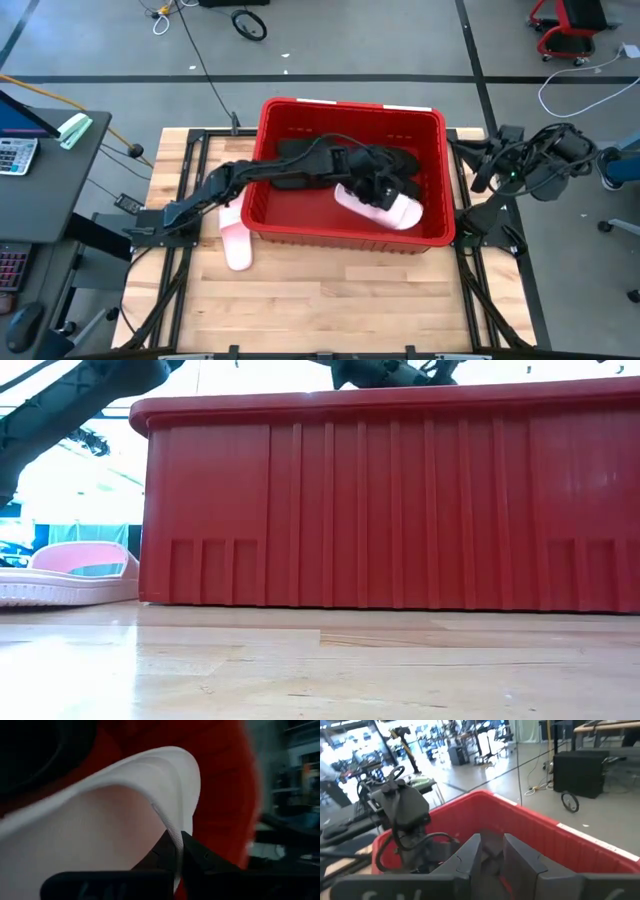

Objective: Pick and place slides into bin
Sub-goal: Put the right pink slide into the red bin

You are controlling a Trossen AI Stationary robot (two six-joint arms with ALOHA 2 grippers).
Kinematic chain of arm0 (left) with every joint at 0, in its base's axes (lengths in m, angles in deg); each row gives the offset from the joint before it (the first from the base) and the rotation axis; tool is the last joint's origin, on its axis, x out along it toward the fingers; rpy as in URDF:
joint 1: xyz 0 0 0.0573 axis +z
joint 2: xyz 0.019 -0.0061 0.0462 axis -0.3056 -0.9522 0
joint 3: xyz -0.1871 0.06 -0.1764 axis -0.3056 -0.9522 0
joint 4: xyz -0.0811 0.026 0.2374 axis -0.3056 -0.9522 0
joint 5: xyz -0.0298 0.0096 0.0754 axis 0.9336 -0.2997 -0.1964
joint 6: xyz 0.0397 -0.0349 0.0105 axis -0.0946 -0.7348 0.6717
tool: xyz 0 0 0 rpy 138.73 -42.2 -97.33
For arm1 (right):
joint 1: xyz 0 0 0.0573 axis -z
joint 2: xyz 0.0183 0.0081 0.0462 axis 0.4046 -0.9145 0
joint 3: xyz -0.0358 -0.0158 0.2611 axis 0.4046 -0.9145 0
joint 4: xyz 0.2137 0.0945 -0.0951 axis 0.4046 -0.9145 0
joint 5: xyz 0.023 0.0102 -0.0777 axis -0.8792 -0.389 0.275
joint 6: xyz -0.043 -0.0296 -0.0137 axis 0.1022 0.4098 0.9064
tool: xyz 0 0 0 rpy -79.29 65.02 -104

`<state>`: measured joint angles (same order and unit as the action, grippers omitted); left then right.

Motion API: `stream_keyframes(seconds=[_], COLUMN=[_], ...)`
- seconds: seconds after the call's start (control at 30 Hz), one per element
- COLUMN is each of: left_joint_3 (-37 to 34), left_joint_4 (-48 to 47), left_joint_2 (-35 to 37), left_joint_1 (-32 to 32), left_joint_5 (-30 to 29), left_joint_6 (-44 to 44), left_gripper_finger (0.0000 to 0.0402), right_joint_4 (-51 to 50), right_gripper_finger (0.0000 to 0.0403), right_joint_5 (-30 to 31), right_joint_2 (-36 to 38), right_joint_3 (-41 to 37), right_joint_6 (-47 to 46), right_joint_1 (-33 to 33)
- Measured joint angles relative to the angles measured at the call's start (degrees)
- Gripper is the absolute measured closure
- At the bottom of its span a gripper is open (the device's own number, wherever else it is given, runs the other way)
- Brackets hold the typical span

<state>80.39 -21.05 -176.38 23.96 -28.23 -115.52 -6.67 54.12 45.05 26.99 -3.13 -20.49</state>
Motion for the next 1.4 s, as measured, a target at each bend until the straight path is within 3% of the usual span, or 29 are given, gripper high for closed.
stream_keyframes(seconds=[0.2, 0.7, 0.97, 1.13, 1.4], left_joint_3=[0.0, 0.1, 0.3, 0.4, 0.5], left_joint_4=[1.0, 5.9, 5.8, 7.5, 13.9], left_joint_2=[-3.9, -13.2, -13.5, -13.5, -13.3], left_joint_1=[-1.8, -4.8, -4.6, -3.5, -0.5], left_joint_5=[-3.4, -3.7, -2.7, 1.1, 11.4], left_joint_6=[-2.6, -16.9, -16.6, -14.5, -15.5], left_gripper_finger=[0.0391, 0.0376, 0.0289, 0.0233, 0.0199], right_joint_4=[0.1, 0.6, 3.3, 4.8, 6.4], right_gripper_finger=[0.0314, 0.0314, 0.0314, 0.0314, 0.0314], right_joint_5=[-3.8, -11.5, -14.0, -14.2, -15.1], right_joint_2=[-2.4, -11.8, -15.0, -16.2, -16.7], right_joint_3=[0.0, 0.0, 0.0, 0.0, 0.0], right_joint_6=[-1.1, -10.2, -10.5, -10.5, -10.4], right_joint_1=[0.0, 0.0, 0.0, -0.1, -0.1])
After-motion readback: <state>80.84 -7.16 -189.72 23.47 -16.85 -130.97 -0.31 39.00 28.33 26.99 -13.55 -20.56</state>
